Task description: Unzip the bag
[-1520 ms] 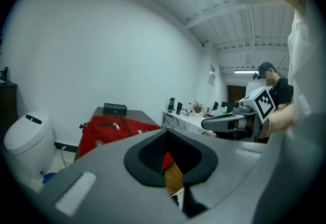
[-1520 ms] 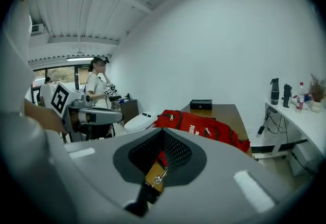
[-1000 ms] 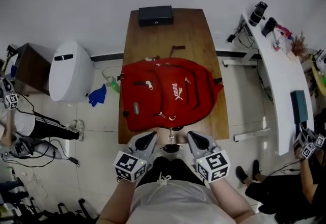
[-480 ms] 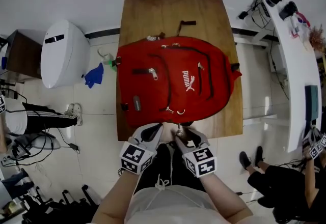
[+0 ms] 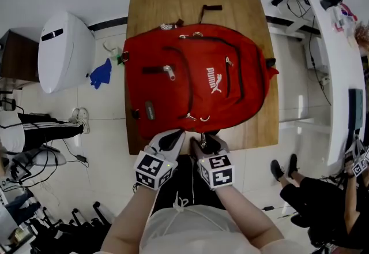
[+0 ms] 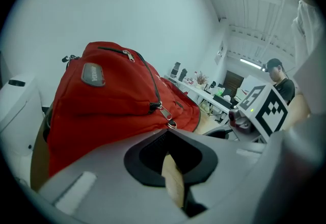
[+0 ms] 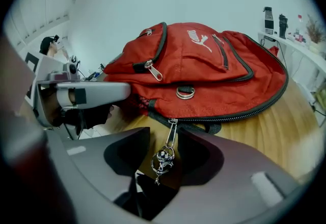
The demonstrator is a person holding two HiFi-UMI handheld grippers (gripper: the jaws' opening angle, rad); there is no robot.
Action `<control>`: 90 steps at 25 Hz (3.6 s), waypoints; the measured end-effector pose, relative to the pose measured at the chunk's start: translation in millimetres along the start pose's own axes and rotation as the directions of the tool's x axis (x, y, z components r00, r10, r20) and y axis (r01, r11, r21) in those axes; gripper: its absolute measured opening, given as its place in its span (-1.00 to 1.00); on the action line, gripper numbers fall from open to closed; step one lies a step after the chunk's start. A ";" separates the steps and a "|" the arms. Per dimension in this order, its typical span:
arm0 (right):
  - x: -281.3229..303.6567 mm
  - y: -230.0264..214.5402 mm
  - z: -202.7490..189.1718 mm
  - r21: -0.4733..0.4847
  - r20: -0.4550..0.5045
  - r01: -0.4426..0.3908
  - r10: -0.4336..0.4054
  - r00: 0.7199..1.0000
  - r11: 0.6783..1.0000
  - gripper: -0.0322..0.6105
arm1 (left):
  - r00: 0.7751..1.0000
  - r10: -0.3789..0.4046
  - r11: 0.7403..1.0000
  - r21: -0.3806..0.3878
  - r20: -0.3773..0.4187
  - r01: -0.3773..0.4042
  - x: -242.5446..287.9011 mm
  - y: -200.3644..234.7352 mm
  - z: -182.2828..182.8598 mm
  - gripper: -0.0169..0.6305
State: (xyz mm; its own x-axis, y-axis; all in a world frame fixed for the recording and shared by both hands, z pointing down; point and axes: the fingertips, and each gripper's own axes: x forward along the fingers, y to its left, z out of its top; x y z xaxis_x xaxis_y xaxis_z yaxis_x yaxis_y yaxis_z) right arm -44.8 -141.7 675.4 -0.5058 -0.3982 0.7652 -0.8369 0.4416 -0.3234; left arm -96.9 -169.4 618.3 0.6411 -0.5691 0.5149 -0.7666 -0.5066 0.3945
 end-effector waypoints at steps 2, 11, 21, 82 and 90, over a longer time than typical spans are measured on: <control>0.8 -8.2 -1.2 -0.010 -0.003 0.052 -0.052 0.999 0.999 -0.59 | 1.000 -0.010 1.000 -0.003 -0.006 0.010 3.1 -1.8 -1.9 -0.93; -2.6 -17.1 -2.4 -0.050 -0.042 0.024 -0.026 0.999 0.998 -0.86 | 0.996 -0.076 0.997 -0.012 -0.045 0.076 21.7 -12.9 -2.8 -0.93; -14.5 -29.4 -5.3 -0.130 -0.086 -0.039 0.028 0.996 0.991 -0.87 | 0.989 -0.070 0.997 -0.026 -0.130 0.067 40.4 -18.3 -8.8 -0.93; -73.0 -274.9 72.7 -0.587 -0.195 0.098 -0.258 0.946 0.804 -0.79 | 0.949 0.204 0.966 -0.110 -0.241 -0.235 59.6 7.3 -17.3 -0.93; -74.6 -268.6 71.9 -0.515 -0.156 0.142 -0.255 0.954 0.845 -0.79 | 0.947 0.199 0.967 -0.107 -0.253 -0.232 59.0 9.0 -17.9 -0.93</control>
State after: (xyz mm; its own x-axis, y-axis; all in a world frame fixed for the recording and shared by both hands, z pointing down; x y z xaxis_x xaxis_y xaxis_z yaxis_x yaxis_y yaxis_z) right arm 202.6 -288.5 665.2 -0.2363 -0.3674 0.8996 -0.6717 0.7307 0.1220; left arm -66.6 -195.9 665.9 0.4449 -0.4760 0.7586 -0.8939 -0.2880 0.3435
